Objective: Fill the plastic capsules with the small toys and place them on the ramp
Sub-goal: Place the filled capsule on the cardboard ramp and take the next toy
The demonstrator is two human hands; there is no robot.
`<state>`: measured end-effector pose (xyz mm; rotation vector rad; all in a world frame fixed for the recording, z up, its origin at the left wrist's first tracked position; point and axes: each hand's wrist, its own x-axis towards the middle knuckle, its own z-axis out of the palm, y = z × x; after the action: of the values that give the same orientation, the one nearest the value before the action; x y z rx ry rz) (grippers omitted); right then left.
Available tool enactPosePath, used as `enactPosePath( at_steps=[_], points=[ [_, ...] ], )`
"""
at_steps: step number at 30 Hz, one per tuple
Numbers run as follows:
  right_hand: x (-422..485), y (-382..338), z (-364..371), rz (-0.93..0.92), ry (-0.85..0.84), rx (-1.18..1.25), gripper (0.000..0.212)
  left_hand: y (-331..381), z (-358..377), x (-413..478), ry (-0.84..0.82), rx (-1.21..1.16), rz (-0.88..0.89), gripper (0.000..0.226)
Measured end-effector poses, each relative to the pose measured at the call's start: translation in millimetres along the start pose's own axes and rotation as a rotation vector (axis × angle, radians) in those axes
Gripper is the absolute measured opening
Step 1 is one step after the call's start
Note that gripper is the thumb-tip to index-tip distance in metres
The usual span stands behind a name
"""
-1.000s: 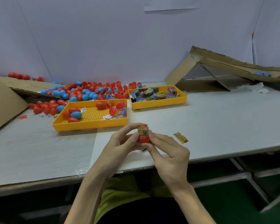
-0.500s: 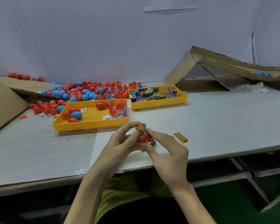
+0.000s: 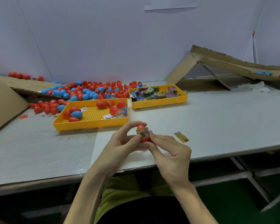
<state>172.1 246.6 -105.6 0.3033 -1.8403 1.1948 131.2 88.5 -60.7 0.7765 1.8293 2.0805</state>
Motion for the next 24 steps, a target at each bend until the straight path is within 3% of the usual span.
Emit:
enactPosePath(
  at_steps=[8,15,24],
  points=[
    [3,-7,1,0.008,0.018,0.011,0.034,0,1,-1,-0.006,-0.033,0.041,0.037],
    [8,-13,-1,0.033,-0.084,-0.009,0.044,0,0,-1,-0.036,-0.064,0.033,0.036],
    [7,-11,0,0.028,-0.101,0.002,0.04,-1,1,-1,0.082,0.026,0.05,0.031]
  ],
)
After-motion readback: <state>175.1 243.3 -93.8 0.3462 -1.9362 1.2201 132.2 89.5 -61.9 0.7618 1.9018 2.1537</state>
